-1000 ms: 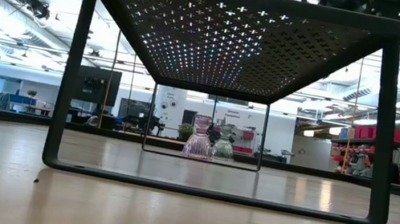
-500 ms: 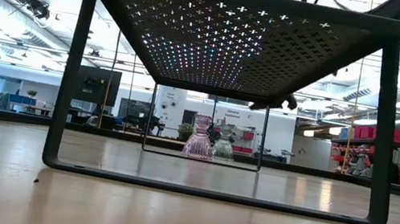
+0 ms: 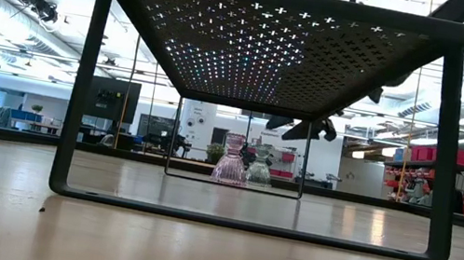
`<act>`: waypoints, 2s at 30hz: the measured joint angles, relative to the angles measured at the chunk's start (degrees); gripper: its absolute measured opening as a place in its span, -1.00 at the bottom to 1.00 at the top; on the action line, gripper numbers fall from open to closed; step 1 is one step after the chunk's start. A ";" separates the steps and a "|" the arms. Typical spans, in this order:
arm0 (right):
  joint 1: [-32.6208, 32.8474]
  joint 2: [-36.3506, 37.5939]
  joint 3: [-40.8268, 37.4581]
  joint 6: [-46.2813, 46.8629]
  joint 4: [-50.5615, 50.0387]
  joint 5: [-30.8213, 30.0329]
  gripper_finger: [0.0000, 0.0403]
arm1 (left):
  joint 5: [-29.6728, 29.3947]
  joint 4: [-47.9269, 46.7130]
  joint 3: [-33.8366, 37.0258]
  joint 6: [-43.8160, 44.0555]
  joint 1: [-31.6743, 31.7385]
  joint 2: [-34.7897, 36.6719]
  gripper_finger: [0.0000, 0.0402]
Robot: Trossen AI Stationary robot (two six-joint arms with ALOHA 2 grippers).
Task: Pick & Place candle stick holders
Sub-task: Put the green glass candle holder on the shelf
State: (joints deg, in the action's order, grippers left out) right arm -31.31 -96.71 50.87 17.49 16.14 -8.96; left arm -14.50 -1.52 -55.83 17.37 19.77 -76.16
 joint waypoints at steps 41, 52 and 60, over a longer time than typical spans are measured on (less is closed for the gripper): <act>-3.36 -19.67 20.52 -4.52 -9.02 5.92 -0.35 | 2.34 -1.89 -0.02 1.97 -0.11 -0.02 -0.36; -3.37 -18.74 20.54 -2.94 -10.41 6.48 -0.40 | 2.34 -2.34 -0.02 1.68 -0.11 -0.02 -0.36; -3.30 -11.65 20.46 -3.83 -14.57 6.50 -0.40 | 2.34 -2.32 -0.02 1.57 -0.11 -0.02 -0.36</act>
State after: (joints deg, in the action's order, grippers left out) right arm -34.61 -108.36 71.33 13.66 1.57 -2.46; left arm -12.16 -3.84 -55.86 18.94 19.66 -76.18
